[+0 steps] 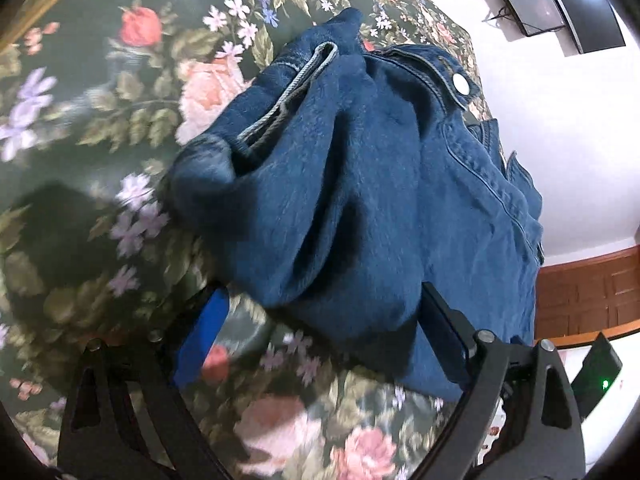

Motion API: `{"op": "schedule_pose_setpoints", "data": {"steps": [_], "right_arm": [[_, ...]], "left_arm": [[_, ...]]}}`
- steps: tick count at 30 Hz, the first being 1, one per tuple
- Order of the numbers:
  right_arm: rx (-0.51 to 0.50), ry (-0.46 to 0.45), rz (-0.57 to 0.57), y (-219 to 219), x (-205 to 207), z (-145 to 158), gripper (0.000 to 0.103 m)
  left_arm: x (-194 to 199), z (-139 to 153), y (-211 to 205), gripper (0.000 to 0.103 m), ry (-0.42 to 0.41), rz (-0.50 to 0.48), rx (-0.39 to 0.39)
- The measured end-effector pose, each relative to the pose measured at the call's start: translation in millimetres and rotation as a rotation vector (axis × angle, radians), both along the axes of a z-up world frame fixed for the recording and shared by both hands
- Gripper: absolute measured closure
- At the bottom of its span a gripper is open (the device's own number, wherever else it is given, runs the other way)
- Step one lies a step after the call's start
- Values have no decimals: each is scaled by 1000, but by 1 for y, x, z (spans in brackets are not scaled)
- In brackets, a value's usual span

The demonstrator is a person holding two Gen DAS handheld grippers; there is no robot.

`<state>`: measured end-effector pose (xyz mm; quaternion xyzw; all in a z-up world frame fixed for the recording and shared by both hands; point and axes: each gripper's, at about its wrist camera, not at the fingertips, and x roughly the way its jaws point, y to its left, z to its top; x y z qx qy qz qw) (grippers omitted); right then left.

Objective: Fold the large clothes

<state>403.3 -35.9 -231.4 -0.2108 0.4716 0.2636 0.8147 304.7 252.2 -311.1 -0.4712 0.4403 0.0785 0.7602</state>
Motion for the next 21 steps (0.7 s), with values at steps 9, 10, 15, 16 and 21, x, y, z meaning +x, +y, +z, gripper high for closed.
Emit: {"op": "schedule_pose_setpoints", "data": {"steps": [9, 10, 15, 16, 21], "right_arm": [[40, 0, 10, -5, 1, -2, 0], [42, 1, 10, -5, 1, -2, 0], [18, 24, 22, -3, -2, 4, 0], [22, 33, 26, -4, -3, 7, 0], [98, 34, 3, -3, -3, 35, 0]], "left_arm": [[45, 4, -4, 32, 6, 71, 119], [50, 6, -7, 35, 20, 80, 149], [52, 47, -16, 76, -4, 73, 351], [51, 61, -19, 78, -36, 57, 395], [44, 111, -27, 80, -139, 29, 488]]}}
